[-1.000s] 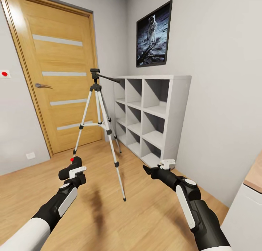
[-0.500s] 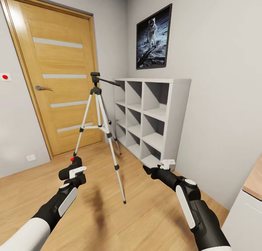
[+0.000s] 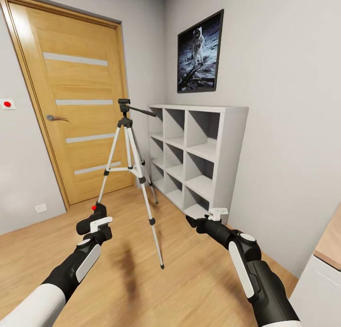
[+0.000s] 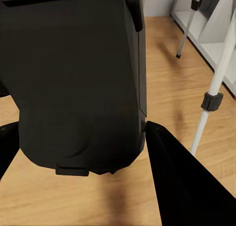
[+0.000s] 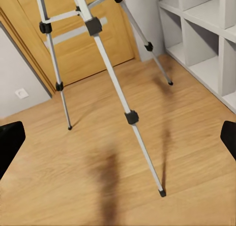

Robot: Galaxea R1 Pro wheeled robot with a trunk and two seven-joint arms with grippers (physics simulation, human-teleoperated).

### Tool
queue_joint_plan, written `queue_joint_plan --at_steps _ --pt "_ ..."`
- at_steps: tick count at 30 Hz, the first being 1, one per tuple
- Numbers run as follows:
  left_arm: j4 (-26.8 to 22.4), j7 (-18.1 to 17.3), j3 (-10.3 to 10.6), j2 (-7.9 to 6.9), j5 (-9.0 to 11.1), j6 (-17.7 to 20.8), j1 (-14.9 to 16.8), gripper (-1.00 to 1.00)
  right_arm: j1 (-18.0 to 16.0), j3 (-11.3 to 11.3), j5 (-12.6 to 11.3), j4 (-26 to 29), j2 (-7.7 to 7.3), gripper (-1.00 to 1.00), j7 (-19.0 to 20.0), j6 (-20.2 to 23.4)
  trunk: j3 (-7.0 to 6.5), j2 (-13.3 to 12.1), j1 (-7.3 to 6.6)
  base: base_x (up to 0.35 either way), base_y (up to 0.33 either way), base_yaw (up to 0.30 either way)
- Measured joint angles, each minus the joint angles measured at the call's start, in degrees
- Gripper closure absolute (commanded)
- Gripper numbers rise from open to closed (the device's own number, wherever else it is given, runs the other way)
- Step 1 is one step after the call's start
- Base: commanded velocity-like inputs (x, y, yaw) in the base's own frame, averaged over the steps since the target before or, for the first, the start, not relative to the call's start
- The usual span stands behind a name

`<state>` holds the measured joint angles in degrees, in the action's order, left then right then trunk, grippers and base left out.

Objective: Attach the digital camera to the camera tripod in the bedroom.

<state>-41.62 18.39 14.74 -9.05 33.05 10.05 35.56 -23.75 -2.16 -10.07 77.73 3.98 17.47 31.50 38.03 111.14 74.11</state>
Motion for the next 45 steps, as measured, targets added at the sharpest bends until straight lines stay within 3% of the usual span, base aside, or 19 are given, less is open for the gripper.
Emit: queue_joint_plan --at_steps 45 --pt "0.4 0.0 -0.1 -0.04 0.1 0.0 0.0 1.00 0.0 0.0 0.2 -0.2 0.04 -1.00 -0.2 0.0 -8.08 -18.1 -9.89 0.000 0.000 0.000"
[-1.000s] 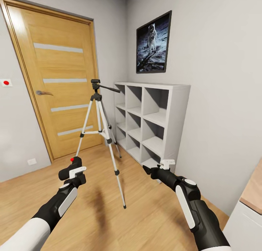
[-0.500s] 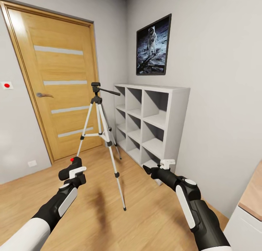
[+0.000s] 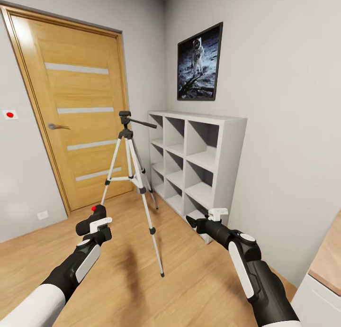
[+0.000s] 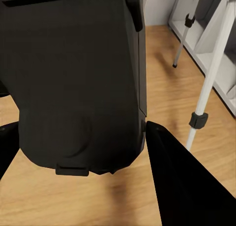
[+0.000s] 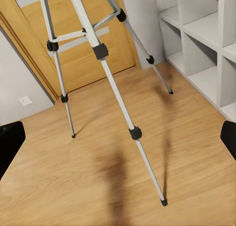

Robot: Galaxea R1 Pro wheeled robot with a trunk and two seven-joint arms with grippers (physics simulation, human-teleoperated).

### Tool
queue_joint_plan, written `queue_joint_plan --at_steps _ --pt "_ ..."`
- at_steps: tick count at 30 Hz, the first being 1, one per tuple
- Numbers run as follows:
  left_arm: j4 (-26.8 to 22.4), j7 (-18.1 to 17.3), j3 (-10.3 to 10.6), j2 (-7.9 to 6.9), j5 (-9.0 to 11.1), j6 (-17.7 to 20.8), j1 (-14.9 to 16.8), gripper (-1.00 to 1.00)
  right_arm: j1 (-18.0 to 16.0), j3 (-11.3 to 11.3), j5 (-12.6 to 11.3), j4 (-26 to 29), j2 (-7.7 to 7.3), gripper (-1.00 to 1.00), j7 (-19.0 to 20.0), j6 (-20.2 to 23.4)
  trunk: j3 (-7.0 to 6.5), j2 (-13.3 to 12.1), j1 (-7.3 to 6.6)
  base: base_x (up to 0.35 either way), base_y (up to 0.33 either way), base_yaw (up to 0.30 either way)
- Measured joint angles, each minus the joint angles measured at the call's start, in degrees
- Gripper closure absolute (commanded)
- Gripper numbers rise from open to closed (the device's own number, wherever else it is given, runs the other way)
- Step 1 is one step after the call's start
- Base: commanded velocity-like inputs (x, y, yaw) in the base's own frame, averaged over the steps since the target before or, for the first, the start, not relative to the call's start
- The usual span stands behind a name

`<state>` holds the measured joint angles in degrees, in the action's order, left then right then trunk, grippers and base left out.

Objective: Attach the digital camera to the camera tripod in the bedroom.

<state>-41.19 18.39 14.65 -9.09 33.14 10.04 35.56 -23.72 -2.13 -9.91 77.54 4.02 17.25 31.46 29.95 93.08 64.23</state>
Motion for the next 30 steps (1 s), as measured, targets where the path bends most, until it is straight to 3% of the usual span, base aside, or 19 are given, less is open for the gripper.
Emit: queue_joint_plan --at_steps 30 --pt "-0.1 0.0 0.0 -0.04 0.0 -0.1 0.0 1.00 0.0 0.0 0.5 -0.1 0.04 -1.00 0.0 0.0 -5.39 -12.0 -6.59 0.000 0.000 0.000"
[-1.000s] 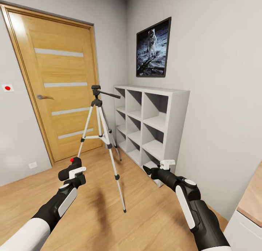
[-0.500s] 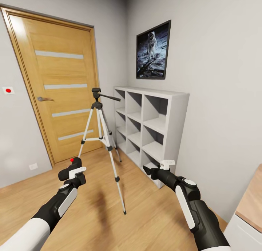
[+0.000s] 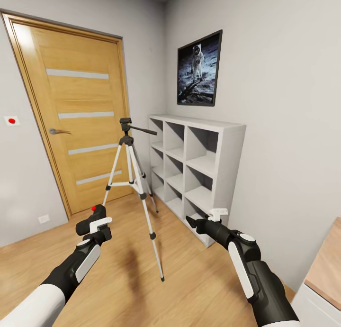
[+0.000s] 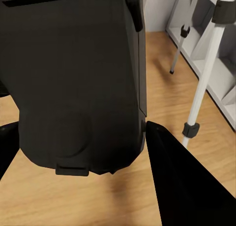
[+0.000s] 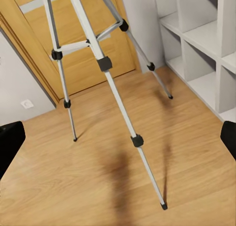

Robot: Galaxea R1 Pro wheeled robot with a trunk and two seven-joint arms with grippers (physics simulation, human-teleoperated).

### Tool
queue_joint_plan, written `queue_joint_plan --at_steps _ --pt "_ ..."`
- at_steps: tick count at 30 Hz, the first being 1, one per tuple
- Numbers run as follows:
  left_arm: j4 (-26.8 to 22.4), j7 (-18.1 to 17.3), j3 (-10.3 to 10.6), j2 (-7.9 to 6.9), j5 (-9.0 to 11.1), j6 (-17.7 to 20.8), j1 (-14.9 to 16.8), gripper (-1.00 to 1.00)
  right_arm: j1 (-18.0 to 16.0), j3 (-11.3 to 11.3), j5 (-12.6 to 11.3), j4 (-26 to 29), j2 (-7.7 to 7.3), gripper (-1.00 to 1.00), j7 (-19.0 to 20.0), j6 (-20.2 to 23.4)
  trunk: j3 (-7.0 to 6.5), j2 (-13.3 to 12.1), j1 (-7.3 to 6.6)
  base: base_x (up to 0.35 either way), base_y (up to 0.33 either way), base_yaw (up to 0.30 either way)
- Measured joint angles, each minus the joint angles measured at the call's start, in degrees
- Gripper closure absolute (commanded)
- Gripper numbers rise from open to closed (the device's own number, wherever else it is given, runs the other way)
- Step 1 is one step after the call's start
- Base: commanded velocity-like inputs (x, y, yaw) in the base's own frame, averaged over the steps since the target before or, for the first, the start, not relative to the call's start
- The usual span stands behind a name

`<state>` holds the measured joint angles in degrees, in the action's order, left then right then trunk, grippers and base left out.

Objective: Attach the digital camera to the camera tripod in the bedroom.

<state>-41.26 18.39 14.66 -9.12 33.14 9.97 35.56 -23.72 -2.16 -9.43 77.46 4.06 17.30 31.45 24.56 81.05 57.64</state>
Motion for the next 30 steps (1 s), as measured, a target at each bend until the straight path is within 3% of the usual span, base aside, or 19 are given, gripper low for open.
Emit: queue_joint_plan --at_steps 30 --pt "0.0 0.0 0.0 -0.01 0.0 0.1 0.0 1.00 0.0 0.0 0.0 0.0 0.05 -1.00 0.2 -0.2 -5.39 -12.0 -6.59 0.000 0.000 0.000"
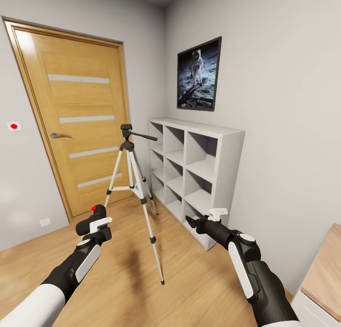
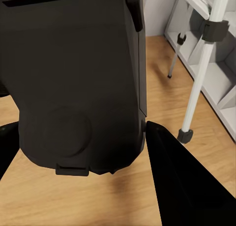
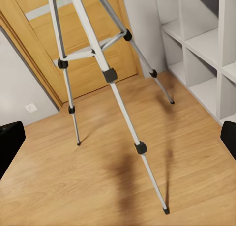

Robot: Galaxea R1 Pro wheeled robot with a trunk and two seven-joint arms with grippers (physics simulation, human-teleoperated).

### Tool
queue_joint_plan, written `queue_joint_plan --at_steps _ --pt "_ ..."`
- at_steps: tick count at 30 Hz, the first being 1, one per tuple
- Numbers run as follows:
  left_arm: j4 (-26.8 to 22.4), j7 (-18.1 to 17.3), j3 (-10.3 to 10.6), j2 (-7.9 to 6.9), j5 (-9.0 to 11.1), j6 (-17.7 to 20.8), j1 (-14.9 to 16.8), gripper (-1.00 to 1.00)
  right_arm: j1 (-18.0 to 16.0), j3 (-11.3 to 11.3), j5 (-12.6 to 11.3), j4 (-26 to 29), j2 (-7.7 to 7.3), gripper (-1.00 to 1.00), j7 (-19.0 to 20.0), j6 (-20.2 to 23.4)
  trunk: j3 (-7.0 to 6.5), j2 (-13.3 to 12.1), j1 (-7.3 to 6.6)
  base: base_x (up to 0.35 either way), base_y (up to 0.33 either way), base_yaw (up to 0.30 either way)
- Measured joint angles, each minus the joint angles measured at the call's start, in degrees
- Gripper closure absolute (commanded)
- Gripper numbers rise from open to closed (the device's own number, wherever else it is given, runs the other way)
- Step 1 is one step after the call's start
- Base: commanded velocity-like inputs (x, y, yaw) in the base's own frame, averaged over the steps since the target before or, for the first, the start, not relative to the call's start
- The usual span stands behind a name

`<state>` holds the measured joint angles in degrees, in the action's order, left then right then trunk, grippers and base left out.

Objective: Attach the digital camera to the camera tripod in the bedroom.

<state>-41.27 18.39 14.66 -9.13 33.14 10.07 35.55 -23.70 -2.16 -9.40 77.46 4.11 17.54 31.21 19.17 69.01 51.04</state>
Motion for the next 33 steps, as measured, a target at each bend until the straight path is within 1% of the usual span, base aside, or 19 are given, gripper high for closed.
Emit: queue_joint_plan --at_steps 1,11,14,18,27,33 --pt "0.0 0.0 0.0 0.00 0.0 0.0 0.0 1.00 0.0 0.0 0.0 0.0 0.00 -1.00 0.0 0.0 -0.18 -0.4 -0.22 0.000 0.000 0.000" --pt "0.2 0.0 -0.1 -0.08 0.6 -0.1 0.0 1.00 0.0 0.0 0.1 0.1 -0.04 -1.00 -0.1 0.1 -0.18 -0.4 -0.23 0.000 0.000 0.000" --pt "0.2 0.0 -0.1 -0.07 0.7 -0.1 0.0 1.00 0.0 0.1 -0.3 0.0 0.00 -1.00 -0.3 0.5 -0.18 -0.4 -0.23 0.000 0.000 0.014" --pt "0.3 0.2 -0.1 -0.06 0.9 -0.1 0.0 1.00 0.0 0.0 -0.4 0.0 0.02 -1.00 -0.4 0.8 -0.20 -0.4 -0.23 0.000 0.000 0.174" --pt "1.4 0.6 -0.1 -0.16 0.8 -0.2 0.0 1.00 0.0 0.0 -0.2 0.0 -0.05 -1.00 -0.1 0.8 -0.20 -0.4 -0.23 0.000 0.000 0.266" --pt "1.6 0.6 -0.1 -0.21 0.9 -0.2 0.0 1.00 0.0 0.0 -0.5 0.0 -0.05 -1.00 0.0 0.1 -0.20 -0.4 -0.23 0.000 0.000 0.058"
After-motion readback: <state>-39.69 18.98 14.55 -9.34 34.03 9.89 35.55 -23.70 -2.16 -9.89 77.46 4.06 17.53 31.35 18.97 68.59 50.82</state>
